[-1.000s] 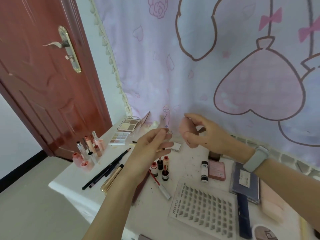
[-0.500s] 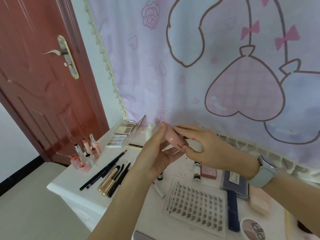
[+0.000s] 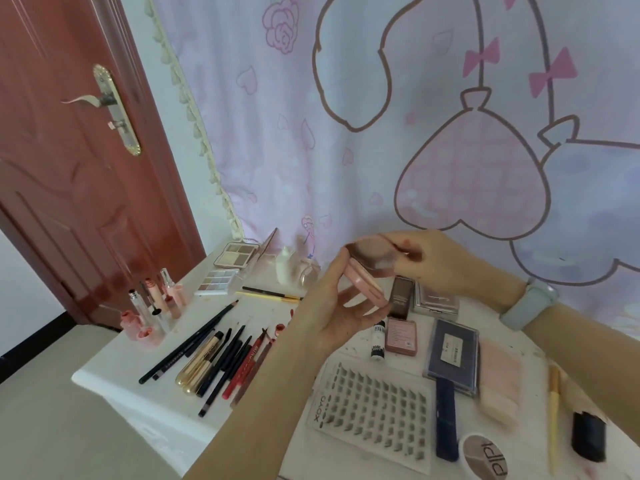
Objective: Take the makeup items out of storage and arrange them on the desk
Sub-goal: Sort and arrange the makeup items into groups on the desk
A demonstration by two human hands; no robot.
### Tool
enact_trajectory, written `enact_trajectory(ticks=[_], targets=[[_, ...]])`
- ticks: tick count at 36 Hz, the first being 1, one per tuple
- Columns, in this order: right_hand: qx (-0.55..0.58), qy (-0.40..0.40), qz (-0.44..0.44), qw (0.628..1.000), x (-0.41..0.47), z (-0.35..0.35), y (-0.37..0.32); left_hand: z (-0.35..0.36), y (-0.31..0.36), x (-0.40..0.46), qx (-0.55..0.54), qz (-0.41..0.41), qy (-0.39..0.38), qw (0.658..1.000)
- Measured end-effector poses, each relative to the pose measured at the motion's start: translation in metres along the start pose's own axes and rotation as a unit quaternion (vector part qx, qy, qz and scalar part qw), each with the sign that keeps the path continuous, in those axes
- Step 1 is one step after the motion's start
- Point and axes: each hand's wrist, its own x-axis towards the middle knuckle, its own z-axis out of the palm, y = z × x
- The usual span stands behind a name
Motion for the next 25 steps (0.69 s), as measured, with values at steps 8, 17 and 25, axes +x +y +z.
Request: enact_trajectory(ticks=[8, 17, 25], targets=[[-0.112, -0.015, 0.086, 0.99, 0.02, 0.007, 0.048, -0.011, -0.019, 0.023, -0.032, -0.088, 0.077, 0.993], [-0.105, 0.018, 0.134, 0.985, 0.055, 0.015, 0.074, -0.016, -0.013, 0.05, 0.077, -0.003, 0.176, 0.981], [-0.1, -0.005, 0.131, 0.986, 0.075, 0.025, 0.094, -0.013, -0.016, 0.062, 0.132, -0.042, 0.195, 0.971]])
